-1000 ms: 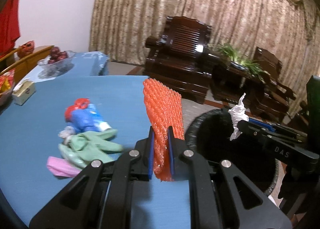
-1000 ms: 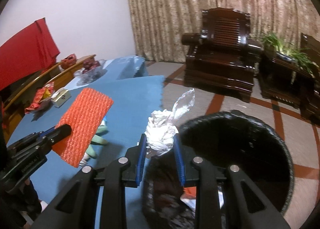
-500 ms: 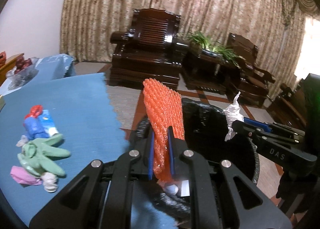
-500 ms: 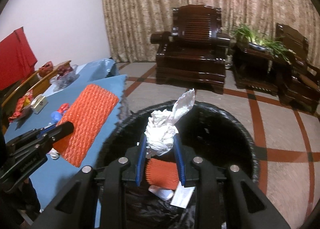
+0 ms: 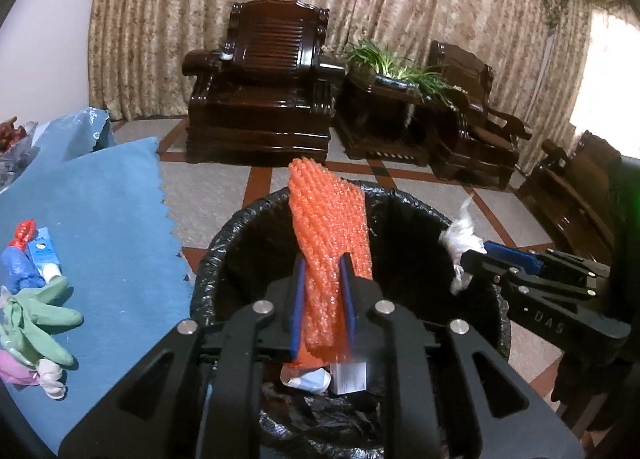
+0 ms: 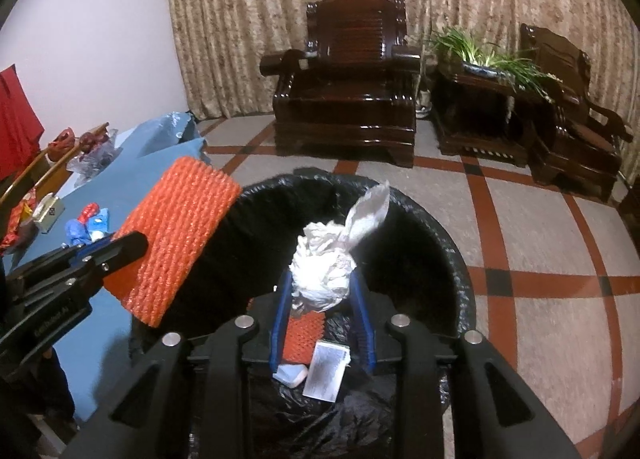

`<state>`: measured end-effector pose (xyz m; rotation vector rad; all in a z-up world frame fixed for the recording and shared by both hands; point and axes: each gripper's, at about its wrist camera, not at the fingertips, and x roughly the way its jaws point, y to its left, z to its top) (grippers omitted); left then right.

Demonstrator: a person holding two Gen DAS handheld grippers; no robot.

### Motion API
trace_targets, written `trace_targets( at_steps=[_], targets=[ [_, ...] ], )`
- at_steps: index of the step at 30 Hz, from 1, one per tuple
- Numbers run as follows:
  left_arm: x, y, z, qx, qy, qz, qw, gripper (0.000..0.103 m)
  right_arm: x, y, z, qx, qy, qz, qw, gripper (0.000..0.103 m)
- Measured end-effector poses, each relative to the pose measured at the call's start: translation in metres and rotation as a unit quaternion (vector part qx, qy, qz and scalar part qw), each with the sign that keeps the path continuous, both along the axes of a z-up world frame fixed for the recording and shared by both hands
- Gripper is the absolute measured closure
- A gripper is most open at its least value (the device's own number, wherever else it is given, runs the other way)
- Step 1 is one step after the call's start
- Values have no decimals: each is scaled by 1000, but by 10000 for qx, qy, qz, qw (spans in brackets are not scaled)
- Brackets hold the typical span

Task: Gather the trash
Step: 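Carry net and tissues over the bin and open both tools to drop them, then return the left tool to the table and grasp the pink mask bag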

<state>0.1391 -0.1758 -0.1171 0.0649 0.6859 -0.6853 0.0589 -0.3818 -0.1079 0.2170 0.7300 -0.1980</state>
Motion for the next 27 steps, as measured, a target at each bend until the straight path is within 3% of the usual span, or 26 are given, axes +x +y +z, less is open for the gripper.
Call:
trace_targets(
  at_steps=[3,6,8,10,15,21,27],
  targets=[
    [0,2,-1,17,12,44,10000,65,-3,-3,-5,-19,26,-79,10000,63],
    [-1,4,3,27,-42,107,9999,50,-6,-3,-5,-75,-19,-145,9999,41],
    [-1,10,6,12,-82,183,9998,39,-8,-2,-3,-99,-74,-168,9998,15],
    [-1,20,10,-8,-128,316,9994,21,-10,-1,0,-102,-156,-201,9996,6],
    [-3,46,20,-58,-256,710,9971,13,-6,6,6,-4,-242,-103,9997,6],
    [-4,95,27,-37,-291,1251,9917,12,3,32,15,51,-395,179,9990,6],
    [-8,156,32,38,-357,1935,9804,12,21,68,22,115,-525,603,9967,6]
  ],
)
